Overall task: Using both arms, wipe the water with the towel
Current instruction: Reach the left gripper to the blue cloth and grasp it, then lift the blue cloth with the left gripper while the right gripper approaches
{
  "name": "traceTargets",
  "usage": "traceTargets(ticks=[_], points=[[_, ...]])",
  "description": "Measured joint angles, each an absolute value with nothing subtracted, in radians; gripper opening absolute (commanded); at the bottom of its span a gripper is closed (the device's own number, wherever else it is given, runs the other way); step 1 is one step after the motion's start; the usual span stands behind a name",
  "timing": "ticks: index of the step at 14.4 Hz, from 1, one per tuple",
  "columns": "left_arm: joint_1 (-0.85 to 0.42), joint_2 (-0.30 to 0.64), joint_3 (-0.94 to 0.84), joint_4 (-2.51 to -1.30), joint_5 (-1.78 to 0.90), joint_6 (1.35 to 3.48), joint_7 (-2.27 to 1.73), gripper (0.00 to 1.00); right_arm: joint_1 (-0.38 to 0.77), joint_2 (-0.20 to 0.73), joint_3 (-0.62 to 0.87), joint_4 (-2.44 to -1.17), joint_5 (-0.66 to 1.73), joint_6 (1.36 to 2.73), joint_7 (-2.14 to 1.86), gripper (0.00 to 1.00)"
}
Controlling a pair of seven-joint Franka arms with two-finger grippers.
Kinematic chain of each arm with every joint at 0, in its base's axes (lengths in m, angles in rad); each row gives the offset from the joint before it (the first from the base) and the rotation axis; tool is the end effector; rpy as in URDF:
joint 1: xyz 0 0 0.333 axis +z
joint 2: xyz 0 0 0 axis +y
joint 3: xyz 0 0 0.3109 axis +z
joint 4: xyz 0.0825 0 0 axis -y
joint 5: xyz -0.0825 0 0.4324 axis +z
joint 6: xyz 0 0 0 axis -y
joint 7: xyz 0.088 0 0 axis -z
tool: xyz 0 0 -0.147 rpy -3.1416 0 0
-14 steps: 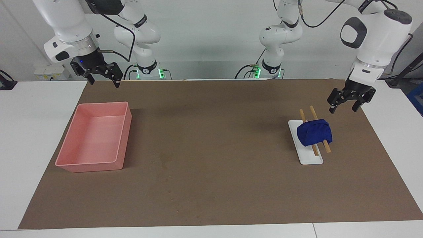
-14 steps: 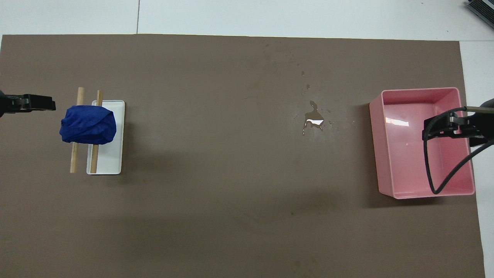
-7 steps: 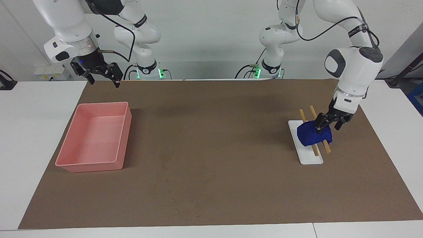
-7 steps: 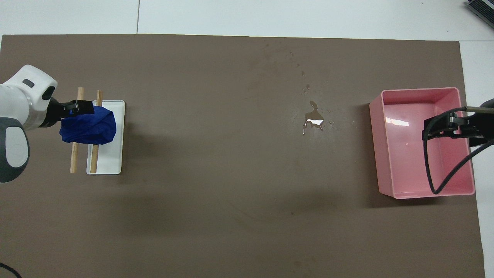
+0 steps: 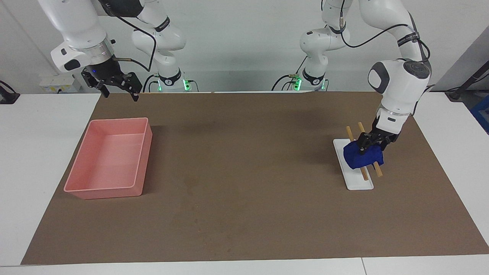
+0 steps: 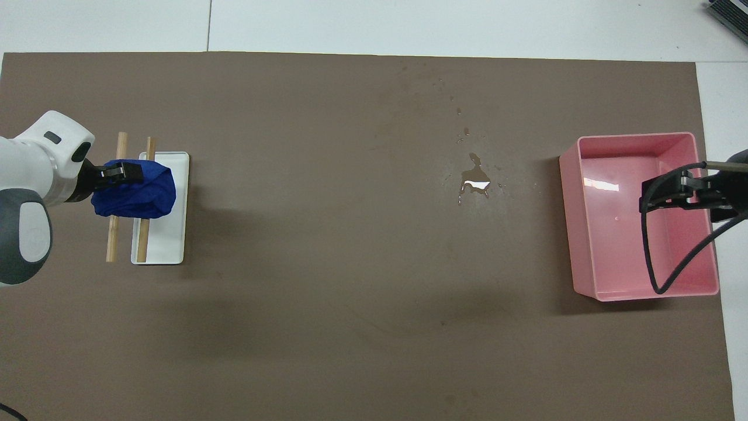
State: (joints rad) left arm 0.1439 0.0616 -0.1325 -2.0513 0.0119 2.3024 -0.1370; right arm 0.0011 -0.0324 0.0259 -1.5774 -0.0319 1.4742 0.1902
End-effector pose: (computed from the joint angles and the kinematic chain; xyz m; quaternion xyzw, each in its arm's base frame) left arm 0.6285 0.0081 0.3584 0.9930 0.0708 0.0947 0.0052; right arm 0.5798 0.0109 0.5873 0.9958 -0.0824 -0.0334 0.0201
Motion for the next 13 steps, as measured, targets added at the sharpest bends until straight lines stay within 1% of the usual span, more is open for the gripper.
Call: traceTargets(ticks=[1, 2, 3, 7, 9, 13], points=[[0.144, 0.061, -0.13, -2.051, 0.016, 2.302, -0.145, 0.18, 0.001, -0.032, 0.026, -1.577, -0.032, 1.474, 0.19, 1.0], [0.146, 0.059, -0.126, -2.051, 0.021, 2.302, -0.149, 0.05, 0.001, -0.032, 0.026, -1.577, -0.032, 1.474, 0.19, 1.0], [0.147, 0.056, -0.124, -2.051, 0.022, 2.302, -0.149, 0.0, 0.001, -0.032, 0.026, -1.577, -0.032, 1.474, 0.19, 1.0], [0.148, 0.045, -0.123, -2.041, 0.022, 2.277, -0.15, 0.0, 0.001, -0.032, 0.026, -1.577, -0.032, 1.474, 0.19, 1.0], [0.148, 0.045, -0.125, -2.01, 0.022, 2.219, -0.153, 0.0, 0.0, -0.032, 0.026, -1.577, -0.032, 1.474, 0.19, 1.0], [0.146, 0.043, -0.135, -1.847, -0.02, 1.97, -0.248, 0.0, 0.0, -0.041, 0.026, -1.577, -0.032, 1.474, 0.19, 1.0]])
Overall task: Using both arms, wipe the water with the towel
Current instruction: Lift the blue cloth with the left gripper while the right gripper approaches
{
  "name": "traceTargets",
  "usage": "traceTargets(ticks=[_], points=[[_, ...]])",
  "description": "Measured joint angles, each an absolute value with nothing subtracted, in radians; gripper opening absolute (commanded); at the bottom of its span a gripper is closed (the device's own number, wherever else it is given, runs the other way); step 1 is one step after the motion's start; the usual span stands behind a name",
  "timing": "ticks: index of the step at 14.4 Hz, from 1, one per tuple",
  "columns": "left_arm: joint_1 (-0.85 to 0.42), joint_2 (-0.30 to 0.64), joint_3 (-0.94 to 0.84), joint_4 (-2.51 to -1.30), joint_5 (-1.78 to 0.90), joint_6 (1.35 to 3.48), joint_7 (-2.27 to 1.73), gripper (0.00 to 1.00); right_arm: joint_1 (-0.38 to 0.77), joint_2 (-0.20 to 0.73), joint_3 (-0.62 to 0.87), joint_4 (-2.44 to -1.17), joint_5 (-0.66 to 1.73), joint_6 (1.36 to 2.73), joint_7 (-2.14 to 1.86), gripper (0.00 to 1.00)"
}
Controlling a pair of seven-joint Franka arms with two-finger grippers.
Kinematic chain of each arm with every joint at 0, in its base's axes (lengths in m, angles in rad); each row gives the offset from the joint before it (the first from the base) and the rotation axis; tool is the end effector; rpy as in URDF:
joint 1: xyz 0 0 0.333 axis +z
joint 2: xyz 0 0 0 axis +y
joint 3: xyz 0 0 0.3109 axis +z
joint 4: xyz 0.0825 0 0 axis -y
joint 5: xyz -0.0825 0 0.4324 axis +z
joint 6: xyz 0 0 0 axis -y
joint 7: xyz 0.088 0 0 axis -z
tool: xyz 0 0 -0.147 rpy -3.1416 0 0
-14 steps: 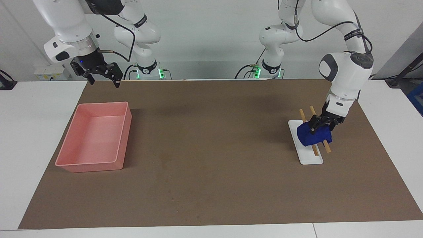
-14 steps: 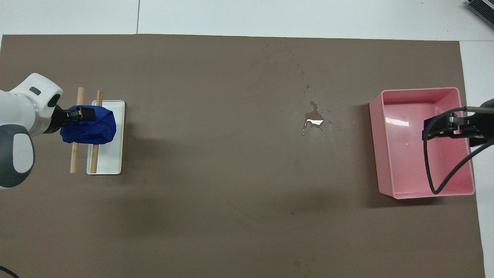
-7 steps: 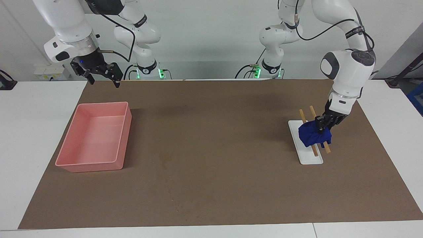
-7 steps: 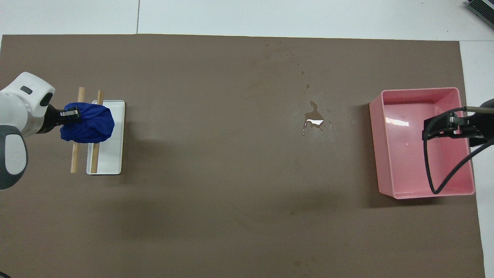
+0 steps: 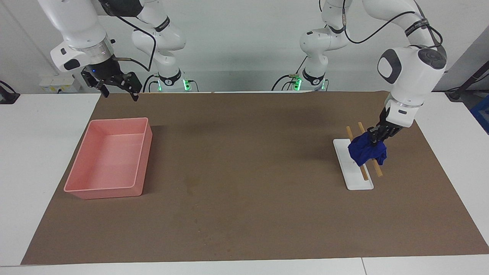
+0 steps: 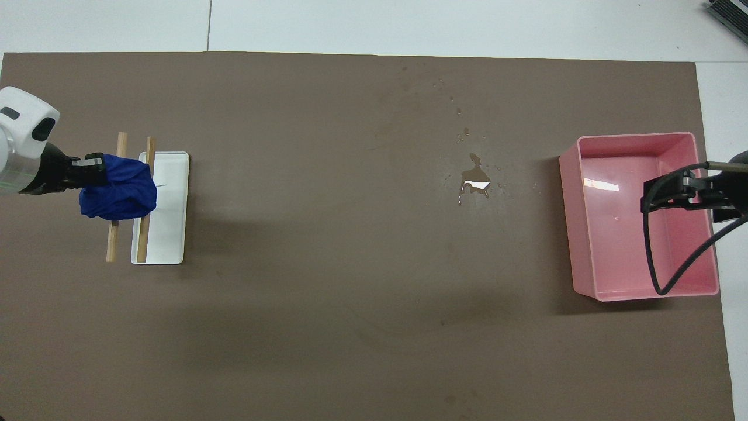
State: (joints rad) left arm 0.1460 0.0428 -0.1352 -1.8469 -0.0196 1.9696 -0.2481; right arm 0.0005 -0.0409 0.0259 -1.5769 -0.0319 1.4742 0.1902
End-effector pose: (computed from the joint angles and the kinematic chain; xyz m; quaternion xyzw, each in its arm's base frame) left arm 0.6316 0.0056 0.4436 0.9903 0.1326 0.0384 0.0167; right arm 0.5777 0.0106 0.5924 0.9959 -0.0828 -0.0289 0.0197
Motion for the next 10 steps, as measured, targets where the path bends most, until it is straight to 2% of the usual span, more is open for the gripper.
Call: traceTargets(ticks=[2, 5, 10], points=[[0.145, 0.038, -0.14, -1.793, -0.124, 1.903, -0.424, 0.0, 0.001, -0.05, 0.027, -1.577, -0.032, 1.474, 0.19, 1.0], [0.128, 0.036, -0.177, -1.781, -0.257, 1.889, -0.742, 0.0, 0.009, -0.052, 0.034, -1.578, -0.028, 1.478, 0.193, 1.0], [-0.01, 0.037, -0.223, -1.783, -0.454, 1.976, -1.293, 0.0, 0.046, -0.052, 0.044, -1.58, 0.078, 1.524, 0.456, 1.0]])
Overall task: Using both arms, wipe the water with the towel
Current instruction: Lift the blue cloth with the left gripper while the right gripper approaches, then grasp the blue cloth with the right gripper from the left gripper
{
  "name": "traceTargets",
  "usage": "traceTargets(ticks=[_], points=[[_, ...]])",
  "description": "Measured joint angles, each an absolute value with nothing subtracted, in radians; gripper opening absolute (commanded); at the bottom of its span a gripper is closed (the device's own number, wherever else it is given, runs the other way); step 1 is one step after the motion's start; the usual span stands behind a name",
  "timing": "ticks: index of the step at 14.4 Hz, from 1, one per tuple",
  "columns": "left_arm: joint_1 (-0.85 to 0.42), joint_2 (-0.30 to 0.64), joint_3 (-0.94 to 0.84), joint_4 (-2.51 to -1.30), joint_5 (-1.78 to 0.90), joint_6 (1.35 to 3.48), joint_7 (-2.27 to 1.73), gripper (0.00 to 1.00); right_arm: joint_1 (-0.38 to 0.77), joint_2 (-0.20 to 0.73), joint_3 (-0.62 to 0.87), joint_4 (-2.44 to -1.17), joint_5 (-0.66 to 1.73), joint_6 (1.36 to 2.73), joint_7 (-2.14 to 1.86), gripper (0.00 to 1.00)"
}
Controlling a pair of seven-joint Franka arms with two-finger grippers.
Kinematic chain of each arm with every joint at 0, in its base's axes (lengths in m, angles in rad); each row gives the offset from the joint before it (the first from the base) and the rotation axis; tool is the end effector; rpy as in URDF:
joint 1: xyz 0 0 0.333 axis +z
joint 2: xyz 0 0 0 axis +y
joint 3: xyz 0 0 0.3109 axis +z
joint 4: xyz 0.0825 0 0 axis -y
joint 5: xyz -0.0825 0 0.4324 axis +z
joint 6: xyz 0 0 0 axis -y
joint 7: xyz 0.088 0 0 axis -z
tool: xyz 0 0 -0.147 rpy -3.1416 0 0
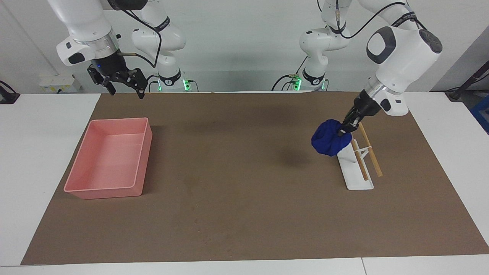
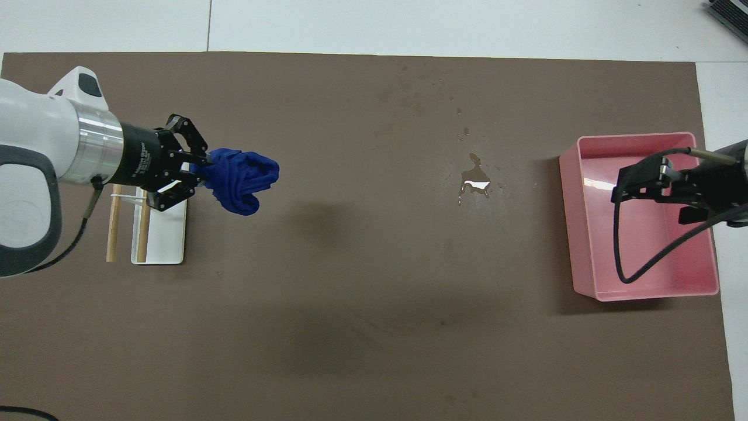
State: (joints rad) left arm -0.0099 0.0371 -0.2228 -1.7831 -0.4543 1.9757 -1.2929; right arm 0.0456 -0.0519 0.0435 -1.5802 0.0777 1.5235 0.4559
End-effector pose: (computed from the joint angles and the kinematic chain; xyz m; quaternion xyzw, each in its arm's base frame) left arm 0.6182 -0.1904 0.4931 0.8005 0.5534 -0.0953 0.2095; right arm 0.5787 0.0640 0.6015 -0.9828 0.1806 0.0125 0.0356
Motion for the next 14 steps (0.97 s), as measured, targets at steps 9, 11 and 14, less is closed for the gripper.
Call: traceTargets(ticks=[9, 11, 14], points=[[-0.248, 0.048, -0.224, -1.792, -0.658, 2.265, -1.814, 0.0, 0.284, 0.003, 0.054, -1.594, 0.302, 1.846, 1.207, 1.0], [-0.284, 0.048, -0.224, -1.793, -0.66, 2.278, -1.867, 0.0, 0.304, 0.033, 0.054, -1.594, 0.361, 1.956, 1.234, 1.0], [-0.319, 0.041, -0.225, -1.792, -0.661, 2.285, -1.92, 0.0, 0.314, 0.087, 0.054, -1.585, 0.417, 2.099, 1.236, 1.0]])
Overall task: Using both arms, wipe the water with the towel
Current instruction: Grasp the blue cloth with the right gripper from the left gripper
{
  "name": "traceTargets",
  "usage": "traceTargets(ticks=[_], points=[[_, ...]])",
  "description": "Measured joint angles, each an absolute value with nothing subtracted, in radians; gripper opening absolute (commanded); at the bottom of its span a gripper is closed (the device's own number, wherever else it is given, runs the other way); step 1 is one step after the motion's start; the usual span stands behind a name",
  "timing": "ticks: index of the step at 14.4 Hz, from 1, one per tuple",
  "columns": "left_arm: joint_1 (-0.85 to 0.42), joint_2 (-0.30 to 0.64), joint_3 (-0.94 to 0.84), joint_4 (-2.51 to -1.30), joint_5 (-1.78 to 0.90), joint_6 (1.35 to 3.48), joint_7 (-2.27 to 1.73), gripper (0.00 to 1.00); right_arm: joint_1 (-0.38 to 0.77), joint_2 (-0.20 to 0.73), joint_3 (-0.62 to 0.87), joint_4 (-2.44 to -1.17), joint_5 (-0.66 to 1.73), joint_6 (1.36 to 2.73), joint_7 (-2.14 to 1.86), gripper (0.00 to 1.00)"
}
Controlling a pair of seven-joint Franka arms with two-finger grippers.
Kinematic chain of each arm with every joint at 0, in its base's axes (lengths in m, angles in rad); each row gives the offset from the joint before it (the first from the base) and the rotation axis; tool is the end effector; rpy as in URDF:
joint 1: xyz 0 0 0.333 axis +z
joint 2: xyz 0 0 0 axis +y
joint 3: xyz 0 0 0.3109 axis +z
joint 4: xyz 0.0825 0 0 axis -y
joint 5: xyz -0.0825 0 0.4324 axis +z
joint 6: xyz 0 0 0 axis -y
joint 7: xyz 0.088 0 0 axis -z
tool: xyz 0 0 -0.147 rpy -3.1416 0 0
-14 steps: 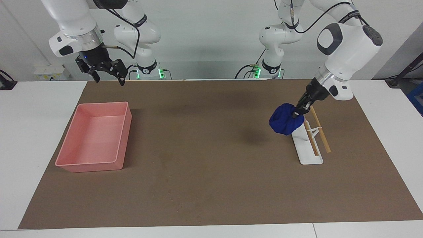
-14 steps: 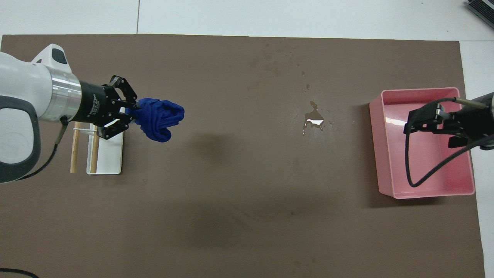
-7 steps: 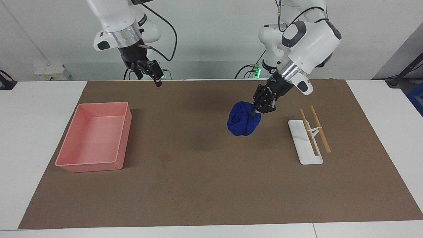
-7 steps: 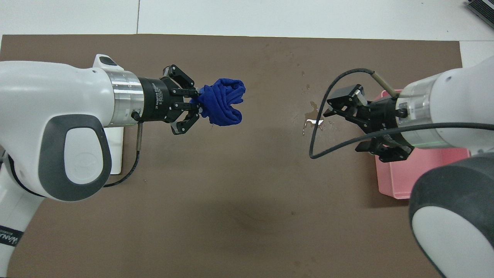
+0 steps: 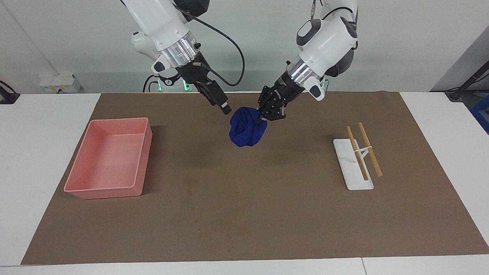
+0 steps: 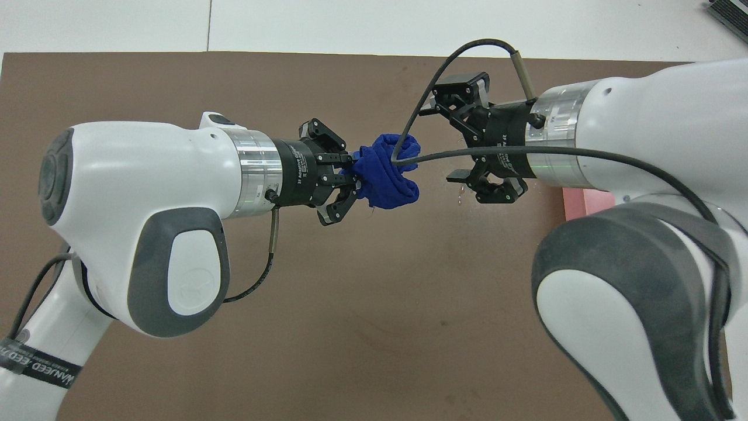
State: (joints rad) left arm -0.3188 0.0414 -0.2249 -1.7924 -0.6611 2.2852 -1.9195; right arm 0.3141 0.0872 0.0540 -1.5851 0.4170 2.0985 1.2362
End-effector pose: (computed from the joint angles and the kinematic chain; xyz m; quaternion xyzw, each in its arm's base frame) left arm 0.5662 -0.3784 0.5254 0.6138 0.7028 -0.2039 0.2962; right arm 0.6316 0.2781 0.5836 -0.8399 0.4606 -0.0007 0.2871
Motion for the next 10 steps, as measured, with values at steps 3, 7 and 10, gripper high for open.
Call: traceTargets(ticks=[3, 7, 10], points=[[-0.332, 0.018, -0.225, -1.791, -0.67, 2.29, -1.946, 0.0, 0.322, 0.123, 0.054, -1.569, 0.421, 2.116, 1.236, 1.0], [-0.355, 0.002, -0.235, -1.798, -0.697, 2.404, -1.95, 0.0, 0.365, 0.125, 0.055, -1.57, 0.421, 2.11, 1.243, 1.0], [-0.39, 0.003, -0.238, -1.82, -0.699, 2.472, -1.956, 0.0, 0.371, 0.123, 0.054, -1.572, 0.421, 2.062, 1.244, 0.75]])
